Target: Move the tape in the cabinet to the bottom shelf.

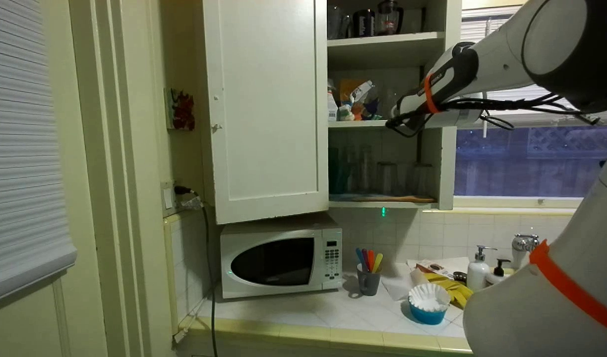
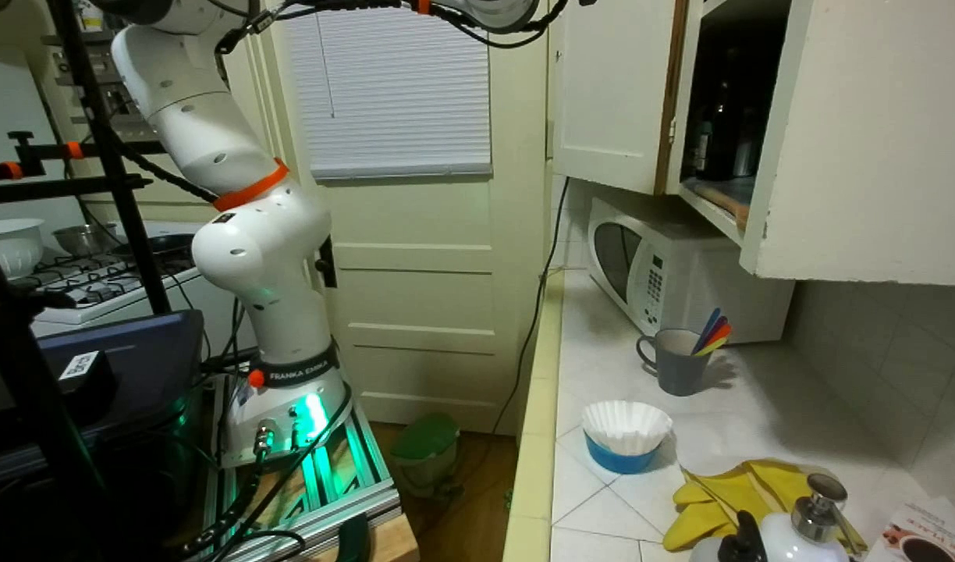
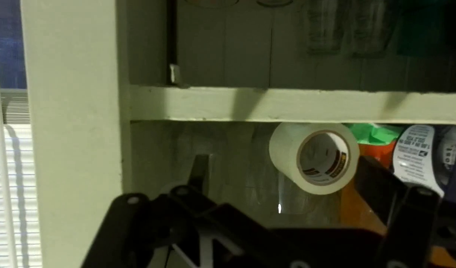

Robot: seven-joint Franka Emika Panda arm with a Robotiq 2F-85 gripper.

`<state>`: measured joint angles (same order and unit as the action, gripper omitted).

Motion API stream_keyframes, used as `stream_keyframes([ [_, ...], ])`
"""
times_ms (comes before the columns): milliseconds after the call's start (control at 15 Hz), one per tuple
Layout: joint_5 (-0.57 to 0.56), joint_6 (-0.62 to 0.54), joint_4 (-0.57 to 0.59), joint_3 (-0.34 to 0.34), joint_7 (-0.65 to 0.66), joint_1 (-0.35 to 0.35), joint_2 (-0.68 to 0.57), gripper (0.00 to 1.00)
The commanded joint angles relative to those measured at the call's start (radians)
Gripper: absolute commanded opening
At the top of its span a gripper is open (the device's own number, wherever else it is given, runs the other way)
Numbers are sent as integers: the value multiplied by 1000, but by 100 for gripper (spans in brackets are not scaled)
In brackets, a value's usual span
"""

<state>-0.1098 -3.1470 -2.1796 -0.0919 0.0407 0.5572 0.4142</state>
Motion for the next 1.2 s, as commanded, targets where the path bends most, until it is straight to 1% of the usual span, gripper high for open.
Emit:
stream_keyframes([
  [0,12,45,66,-57,-35,-62,-21,100],
  [333,17,107,109,-98,-53,-121,-39,100],
  [533,11,150,135,-97,-47,-130,-52,100],
  [867,-56,174,184,-30,29,-10,-89,100],
  [1133,-130,170,200,48,101,96,-106,100],
])
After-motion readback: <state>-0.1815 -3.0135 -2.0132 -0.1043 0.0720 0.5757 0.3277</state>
